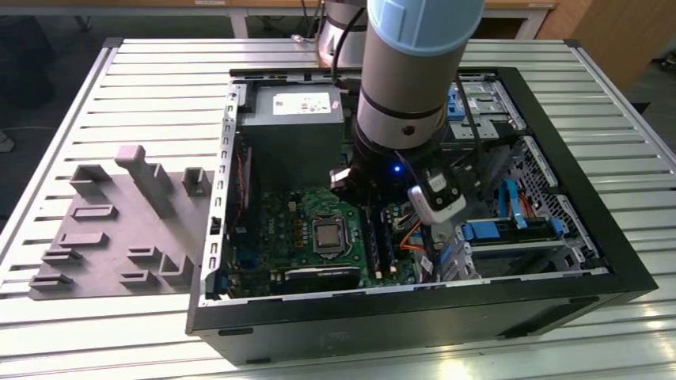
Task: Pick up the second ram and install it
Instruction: 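Press down the second ram until it locks into place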
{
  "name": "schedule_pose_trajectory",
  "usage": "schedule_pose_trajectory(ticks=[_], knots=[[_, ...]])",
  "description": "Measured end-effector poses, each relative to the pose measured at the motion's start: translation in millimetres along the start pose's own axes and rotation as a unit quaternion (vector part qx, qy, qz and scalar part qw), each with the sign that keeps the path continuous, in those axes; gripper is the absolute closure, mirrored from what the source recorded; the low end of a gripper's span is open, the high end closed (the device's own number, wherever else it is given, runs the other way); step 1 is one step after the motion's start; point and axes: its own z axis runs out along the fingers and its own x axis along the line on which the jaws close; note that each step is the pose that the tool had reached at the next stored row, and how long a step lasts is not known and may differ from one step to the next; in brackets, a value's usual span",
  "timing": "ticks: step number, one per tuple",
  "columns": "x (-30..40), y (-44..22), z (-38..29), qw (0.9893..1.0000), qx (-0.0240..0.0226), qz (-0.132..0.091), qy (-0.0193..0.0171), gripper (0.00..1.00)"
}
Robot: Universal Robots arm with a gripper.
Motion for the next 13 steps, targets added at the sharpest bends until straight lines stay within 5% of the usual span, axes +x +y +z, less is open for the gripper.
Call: schedule_pose_trajectory(ticks=[13], knots=[[-0.1,-5.1,-0.2,1.0,0.0,0.0,0.0,0.89]])
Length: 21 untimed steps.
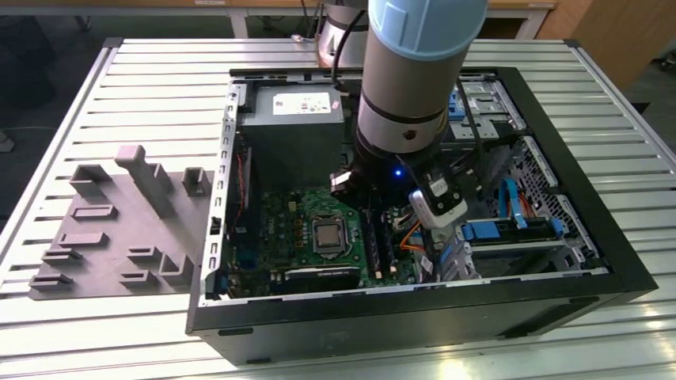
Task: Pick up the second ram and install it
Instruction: 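Press down the second ram until it locks into place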
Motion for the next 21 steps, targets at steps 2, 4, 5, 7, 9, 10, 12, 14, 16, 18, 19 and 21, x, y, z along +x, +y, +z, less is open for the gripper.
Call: schedule_pose_trajectory(ticks=[2,4,5,7,9,10,12,14,16,18,19,21], knots=[[0.0,-0.7,0.0,1.0,0.0,0.0,0.0,0.89],[0.0,-1.4,-0.1,1.0,0.0,0.0,0.0,0.89],[0.0,-1.8,-0.1,1.0,0.0,0.0,0.0,0.89],[0.0,-2.6,-0.1,1.0,0.0,0.0,0.0,0.89],[0.0,-3.5,-0.2,1.0,0.0,0.0,0.0,0.89],[-0.1,-3.9,-0.1,1.0,0.0,0.0,0.0,0.89],[-0.1,-4.6,-0.2,1.0,0.0,0.0,0.0,0.89],[-0.1,-5.3,-0.2,1.0,0.0,0.0,0.0,0.89],[-0.1,-5.8,-0.3,1.0,0.0,0.0,0.0,0.89],[-0.1,-6.6,-0.3,1.0,0.0,0.0,0.0,0.89],[0.0,-6.9,-0.3,1.0,0.0,0.0,0.0,0.89],[0.0,-7.1,-0.3,1.0,0.0,0.0,0.0,0.89]])
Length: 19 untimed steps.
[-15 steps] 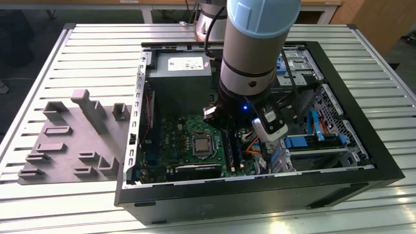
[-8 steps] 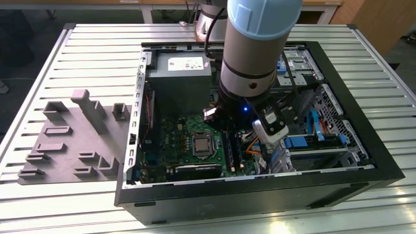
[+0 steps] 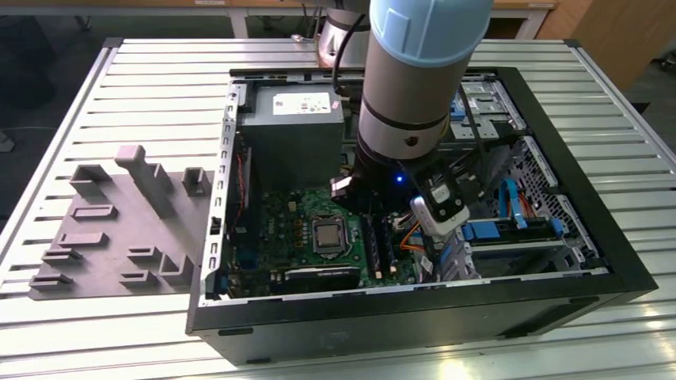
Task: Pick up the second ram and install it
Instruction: 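Press down the second ram until it locks into place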
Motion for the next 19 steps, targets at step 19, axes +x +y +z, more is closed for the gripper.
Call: schedule_pose_trajectory(ticks=[19], knots=[[0.0,-4.8,-0.2,1.0,0.0,0.0,0.0,0.89]])
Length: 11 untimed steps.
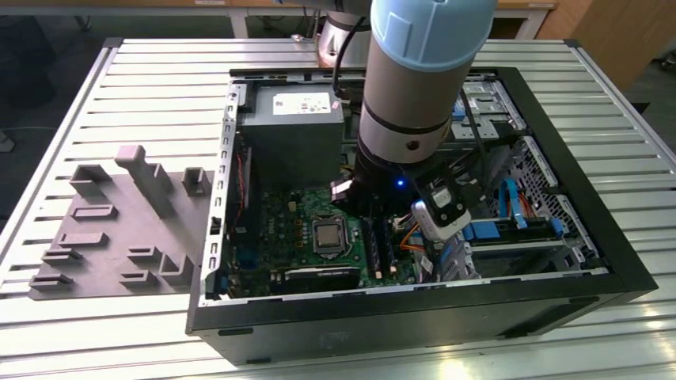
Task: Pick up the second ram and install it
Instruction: 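Press down the second ram until it locks into place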
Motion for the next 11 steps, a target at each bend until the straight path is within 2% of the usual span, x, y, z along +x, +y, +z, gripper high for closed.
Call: schedule_pose_trajectory(ticks=[11], knots=[[0.0,-2.1,0.0,1.0,-0.0001,0.0,0.0,0.89]])
